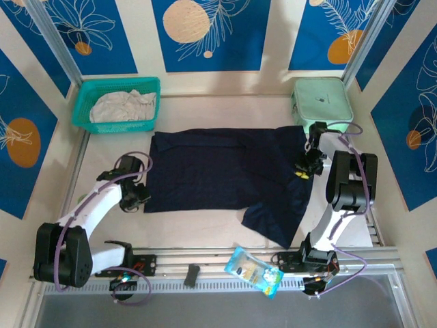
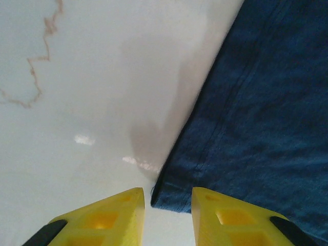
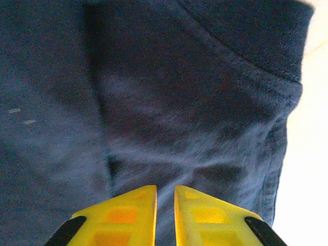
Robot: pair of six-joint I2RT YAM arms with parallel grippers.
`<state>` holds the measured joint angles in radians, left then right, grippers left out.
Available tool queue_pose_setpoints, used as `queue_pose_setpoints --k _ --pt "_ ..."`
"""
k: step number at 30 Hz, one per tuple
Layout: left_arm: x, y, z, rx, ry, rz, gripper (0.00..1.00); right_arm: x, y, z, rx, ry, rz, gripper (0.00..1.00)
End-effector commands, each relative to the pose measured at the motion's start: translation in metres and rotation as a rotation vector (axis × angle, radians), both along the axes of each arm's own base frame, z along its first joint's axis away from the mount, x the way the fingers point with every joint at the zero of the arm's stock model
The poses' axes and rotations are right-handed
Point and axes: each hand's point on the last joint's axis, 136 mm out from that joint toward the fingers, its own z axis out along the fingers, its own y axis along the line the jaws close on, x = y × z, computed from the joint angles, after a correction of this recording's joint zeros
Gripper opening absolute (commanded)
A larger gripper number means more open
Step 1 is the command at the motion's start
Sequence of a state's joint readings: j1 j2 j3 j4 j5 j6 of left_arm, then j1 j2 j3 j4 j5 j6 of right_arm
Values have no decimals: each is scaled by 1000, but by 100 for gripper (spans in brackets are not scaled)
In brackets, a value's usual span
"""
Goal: Fold and stack the t-shirts
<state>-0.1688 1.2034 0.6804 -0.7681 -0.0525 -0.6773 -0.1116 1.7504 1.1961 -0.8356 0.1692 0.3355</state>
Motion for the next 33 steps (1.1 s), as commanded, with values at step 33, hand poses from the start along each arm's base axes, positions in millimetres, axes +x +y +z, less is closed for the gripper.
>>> queue_pose_setpoints --k 33 --pt "27 -30 -53 -24 84 -71 17 -3 81 135 41 -469 350 34"
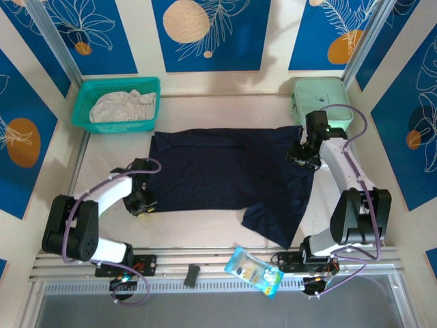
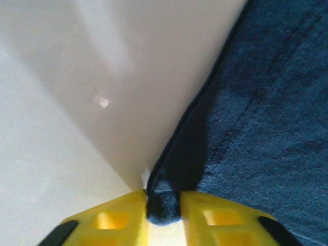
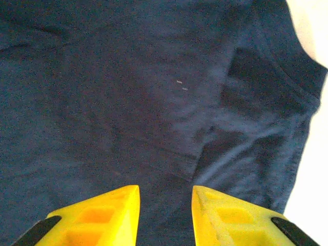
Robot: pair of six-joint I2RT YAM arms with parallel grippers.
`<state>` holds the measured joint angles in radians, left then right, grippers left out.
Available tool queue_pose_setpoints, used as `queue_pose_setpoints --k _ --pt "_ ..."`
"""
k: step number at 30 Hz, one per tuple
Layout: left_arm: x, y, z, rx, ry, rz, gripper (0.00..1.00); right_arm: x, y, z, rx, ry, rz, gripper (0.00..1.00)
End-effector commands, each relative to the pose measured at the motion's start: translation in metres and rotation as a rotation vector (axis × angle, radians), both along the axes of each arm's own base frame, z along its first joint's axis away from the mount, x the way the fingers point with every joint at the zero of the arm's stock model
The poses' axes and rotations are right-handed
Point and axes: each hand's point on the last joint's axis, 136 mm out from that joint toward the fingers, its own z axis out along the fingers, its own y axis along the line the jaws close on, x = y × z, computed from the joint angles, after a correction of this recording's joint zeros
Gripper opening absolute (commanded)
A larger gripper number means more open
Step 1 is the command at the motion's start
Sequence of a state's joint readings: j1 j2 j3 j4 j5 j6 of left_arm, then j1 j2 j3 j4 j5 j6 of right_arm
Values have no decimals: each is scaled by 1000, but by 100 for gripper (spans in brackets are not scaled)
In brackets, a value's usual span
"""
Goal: Fold and stack the t-shirts
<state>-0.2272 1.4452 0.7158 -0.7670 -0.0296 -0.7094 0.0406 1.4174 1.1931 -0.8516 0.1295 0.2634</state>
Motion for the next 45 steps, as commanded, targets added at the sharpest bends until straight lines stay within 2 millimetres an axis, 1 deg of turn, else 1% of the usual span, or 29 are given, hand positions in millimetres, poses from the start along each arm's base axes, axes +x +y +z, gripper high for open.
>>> queue_pose_setpoints --k 1,2,4,6,7,8,9,10,11,12,14,15,18,20,22,24,29,31,34,37,39,42,45 --pt "43 -18 -16 -50 -125 -48 13 -1 31 43 32 -200 155 35" --pt "47 -21 -16 -56 -131 -56 10 -2 36 53 36 -251 179 36" --pt "54 -26 -16 -61 -141 -71 1 -6 46 80 46 -380 230 37" --pt "59 -29 -16 -63 -148 -83 0 -13 53 108 57 -512 270 38" --pt "62 -30 -15 -63 -155 -90 0 -19 57 124 69 -584 290 39" --pt "63 -31 -15 -64 -159 -94 0 -25 60 137 81 -644 314 43" --pt "65 -32 -14 -65 -166 -99 0 -33 65 149 93 -706 359 51" --pt "66 -32 -13 -65 -172 -103 0 -44 72 159 105 -752 425 58" --pt "67 -33 -11 -68 -176 -109 0 -56 80 166 113 -785 499 60" --pt "68 -33 -8 -70 -185 -110 0 -67 87 173 98 -834 588 60" --pt "69 -34 -2 -74 -198 -120 0 -80 89 174 23 -863 675 63" --pt "70 -34 2 -75 -207 -127 0 -90 92 167 -36 -870 768 62" --pt "72 -35 15 -76 -236 -150 0 -124 98 128 -219 -815 1092 61" --pt "74 -33 23 -67 -249 -165 0 -136 90 107 -325 -734 1193 62" --pt "76 -32 32 -59 -265 -177 0 -151 79 81 -403 -624 1307 62" --pt "77 -32 38 -56 -281 -187 0 -165 70 58 -441 -536 1398 63" --pt "81 -27 57 -29 -327 -211 0 -212 55 1 -408 -293 1639 65" --pt "84 -22 66 7 -348 -218 0 -231 42 -28 -408 -163 1738 65" --pt "90 -14 79 57 -379 -225 0 -255 26 -64 -409 -13 1872 63" --pt "97 -10 86 88 -399 -231 0 -273 21 -90 -376 51 1969 59" --pt "101 -11 88 91 -406 -233 0 -279 23 -101 -355 59 2011 56" --pt "105 -12 87 80 -409 -226 0 -285 23 -111 -336 100 2066 53" --pt "106 -12 87 78 -417 -200 0 -287 17 -116 -351 179 2121 51"
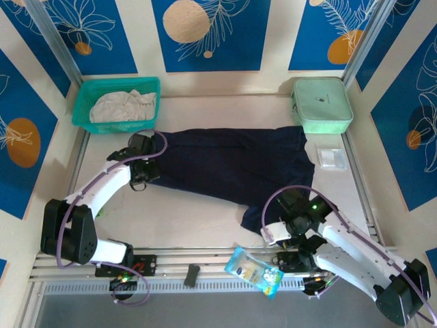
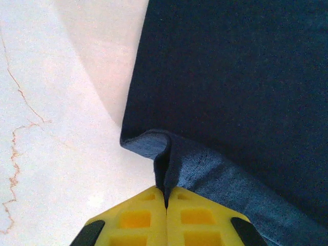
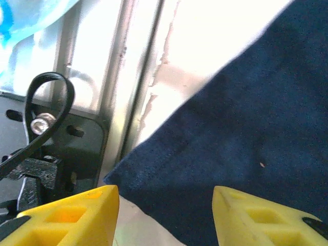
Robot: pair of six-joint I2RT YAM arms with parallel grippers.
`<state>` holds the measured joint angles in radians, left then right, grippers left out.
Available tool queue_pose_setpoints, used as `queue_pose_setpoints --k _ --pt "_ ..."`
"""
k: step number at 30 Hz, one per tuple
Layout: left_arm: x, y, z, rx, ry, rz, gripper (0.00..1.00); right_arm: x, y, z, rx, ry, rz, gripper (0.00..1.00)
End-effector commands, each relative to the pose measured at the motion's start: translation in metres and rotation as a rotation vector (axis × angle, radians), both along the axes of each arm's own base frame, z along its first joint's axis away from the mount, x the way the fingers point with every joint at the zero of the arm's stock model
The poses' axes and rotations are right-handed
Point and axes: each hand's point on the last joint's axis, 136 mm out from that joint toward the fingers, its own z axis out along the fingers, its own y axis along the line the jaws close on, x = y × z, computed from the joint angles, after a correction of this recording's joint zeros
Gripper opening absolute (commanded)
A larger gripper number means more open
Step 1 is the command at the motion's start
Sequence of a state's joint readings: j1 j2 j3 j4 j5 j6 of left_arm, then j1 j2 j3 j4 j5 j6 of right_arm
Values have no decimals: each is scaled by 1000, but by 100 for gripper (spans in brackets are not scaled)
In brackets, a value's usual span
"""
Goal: Fold and stack the t-shirts
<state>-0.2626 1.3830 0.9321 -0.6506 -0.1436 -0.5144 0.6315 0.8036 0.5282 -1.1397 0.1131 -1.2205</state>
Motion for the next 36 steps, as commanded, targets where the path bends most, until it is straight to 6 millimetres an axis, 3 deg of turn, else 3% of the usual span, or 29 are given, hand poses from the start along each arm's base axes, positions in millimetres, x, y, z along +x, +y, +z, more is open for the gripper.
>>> queue_pose_setpoints --k 1,12,23,29,36 --pt "5 4 6 26 -20 20 0 -30 -31 -14 -172 126 96 51" --pt "33 28 17 112 -74 108 0 -25 -27 -21 -236 163 161 51" --pt "65 33 17 146 -85 119 0 -13 -10 -27 -229 135 156 51" --pt "70 29 14 123 -86 112 0 -3 7 -22 -204 121 128 49" --pt "69 27 11 116 -78 105 0 -10 8 -22 -210 138 149 49"
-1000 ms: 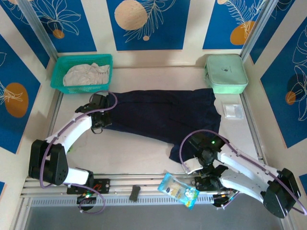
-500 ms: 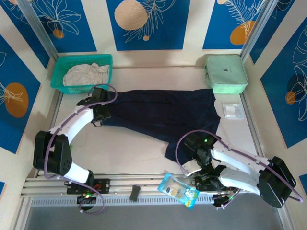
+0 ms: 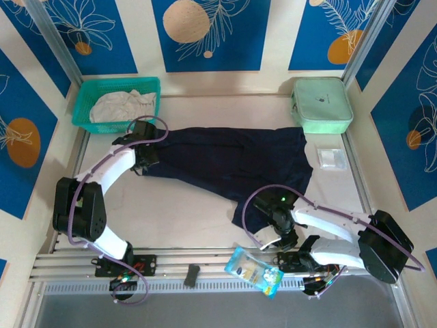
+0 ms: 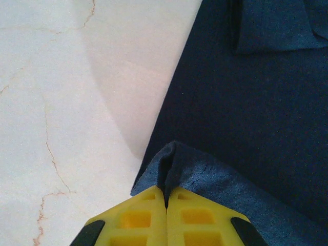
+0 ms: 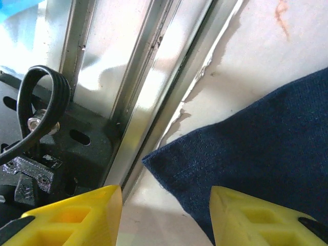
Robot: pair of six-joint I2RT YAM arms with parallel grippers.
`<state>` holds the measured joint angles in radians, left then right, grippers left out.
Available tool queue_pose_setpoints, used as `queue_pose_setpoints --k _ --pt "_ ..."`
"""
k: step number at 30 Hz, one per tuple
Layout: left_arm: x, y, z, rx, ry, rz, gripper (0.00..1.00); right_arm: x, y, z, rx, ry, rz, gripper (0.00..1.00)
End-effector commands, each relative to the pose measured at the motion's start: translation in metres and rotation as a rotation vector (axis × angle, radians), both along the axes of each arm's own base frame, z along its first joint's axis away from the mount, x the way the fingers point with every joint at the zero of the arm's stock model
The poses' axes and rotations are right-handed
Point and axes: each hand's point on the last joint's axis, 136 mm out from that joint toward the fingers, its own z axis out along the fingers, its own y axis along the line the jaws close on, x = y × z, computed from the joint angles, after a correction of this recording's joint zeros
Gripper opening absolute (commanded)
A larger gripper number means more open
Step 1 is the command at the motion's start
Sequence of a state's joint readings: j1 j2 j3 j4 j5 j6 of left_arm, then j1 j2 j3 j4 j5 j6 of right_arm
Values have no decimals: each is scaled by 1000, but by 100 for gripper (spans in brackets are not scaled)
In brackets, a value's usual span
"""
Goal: Fold and stack the t-shirts
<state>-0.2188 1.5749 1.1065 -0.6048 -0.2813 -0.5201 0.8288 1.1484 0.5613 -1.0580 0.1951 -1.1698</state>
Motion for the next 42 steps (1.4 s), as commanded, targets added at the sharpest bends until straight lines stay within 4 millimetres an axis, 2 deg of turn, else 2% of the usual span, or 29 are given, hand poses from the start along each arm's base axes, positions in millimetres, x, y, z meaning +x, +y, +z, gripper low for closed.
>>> queue_pose_setpoints --k 1,6,17,28,36,42 --pt "9 3 4 4 -19 1 0 -9 0 3 5 27 0 49" --pt "9 4 4 9 -19 1 0 -23 -9 -4 -21 57 18 49" --pt "9 1 0 -4 -16 -9 0 -26 18 -20 -44 56 -50 45" --pt "7 -2 -7 -28 -14 -17 0 3 28 -31 -51 -85 -86 33" --pt "8 -3 -11 -27 -4 -19 0 21 50 -16 64 -60 -245 34" --pt "10 -5 -14 -33 0 -23 0 34 61 -12 80 -53 -303 36"
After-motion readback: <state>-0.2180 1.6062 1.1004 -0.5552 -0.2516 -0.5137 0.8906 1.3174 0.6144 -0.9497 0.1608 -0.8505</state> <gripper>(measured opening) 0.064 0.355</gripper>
